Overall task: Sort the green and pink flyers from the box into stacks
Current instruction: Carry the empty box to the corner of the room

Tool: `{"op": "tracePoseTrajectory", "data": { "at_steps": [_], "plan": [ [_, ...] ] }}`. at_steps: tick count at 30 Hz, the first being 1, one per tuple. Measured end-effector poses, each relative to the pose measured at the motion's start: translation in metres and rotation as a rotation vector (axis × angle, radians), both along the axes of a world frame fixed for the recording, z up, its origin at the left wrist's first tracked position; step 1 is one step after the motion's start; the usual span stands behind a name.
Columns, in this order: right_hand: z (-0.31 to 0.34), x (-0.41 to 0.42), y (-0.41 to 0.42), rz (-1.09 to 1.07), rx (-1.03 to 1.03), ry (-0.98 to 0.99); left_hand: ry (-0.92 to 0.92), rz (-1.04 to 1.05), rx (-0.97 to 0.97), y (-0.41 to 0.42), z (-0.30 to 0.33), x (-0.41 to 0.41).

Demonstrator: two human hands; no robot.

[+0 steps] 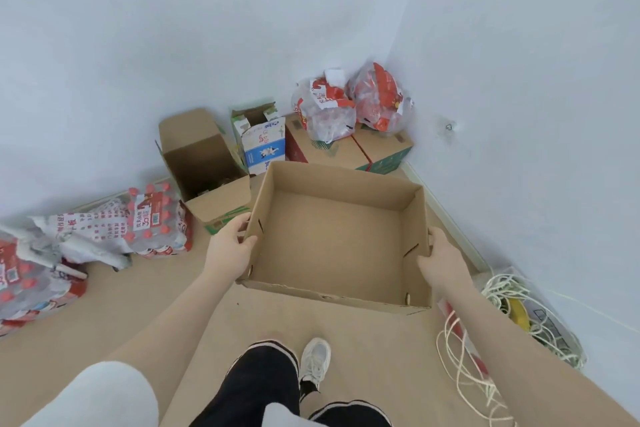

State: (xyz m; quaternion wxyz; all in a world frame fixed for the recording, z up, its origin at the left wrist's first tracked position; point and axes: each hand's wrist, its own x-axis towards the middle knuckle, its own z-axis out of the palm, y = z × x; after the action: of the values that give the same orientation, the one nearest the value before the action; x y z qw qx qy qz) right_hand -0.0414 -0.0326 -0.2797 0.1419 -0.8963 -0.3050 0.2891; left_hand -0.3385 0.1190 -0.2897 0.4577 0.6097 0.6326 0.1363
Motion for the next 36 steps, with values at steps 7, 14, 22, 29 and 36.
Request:
{"op": "tracePoseTrajectory", "data": {
  "at_steps": [7,14,22,29,36],
  "plan": [
    [-0.064,0.089,0.110,-0.144,-0.047,0.078,0.205,-0.137,0.073,0.115,-0.043,0.072],
    [-0.166,0.132,0.202,-0.236,-0.189,0.429,0.294,-0.266,0.161,0.249,-0.108,0.134],
    [-0.334,0.123,0.277,-0.220,-0.275,0.521,0.375,-0.375,0.317,0.315,-0.265,0.173],
    [-0.436,0.090,0.322,-0.290,-0.354,0.522,0.317,0.166,-0.154,0.218,-0.378,0.143],
    [-0.517,0.078,0.348,-0.413,-0.433,0.514,-0.132,0.859,-0.930,0.179,-0.465,0.150]
  ]
}}
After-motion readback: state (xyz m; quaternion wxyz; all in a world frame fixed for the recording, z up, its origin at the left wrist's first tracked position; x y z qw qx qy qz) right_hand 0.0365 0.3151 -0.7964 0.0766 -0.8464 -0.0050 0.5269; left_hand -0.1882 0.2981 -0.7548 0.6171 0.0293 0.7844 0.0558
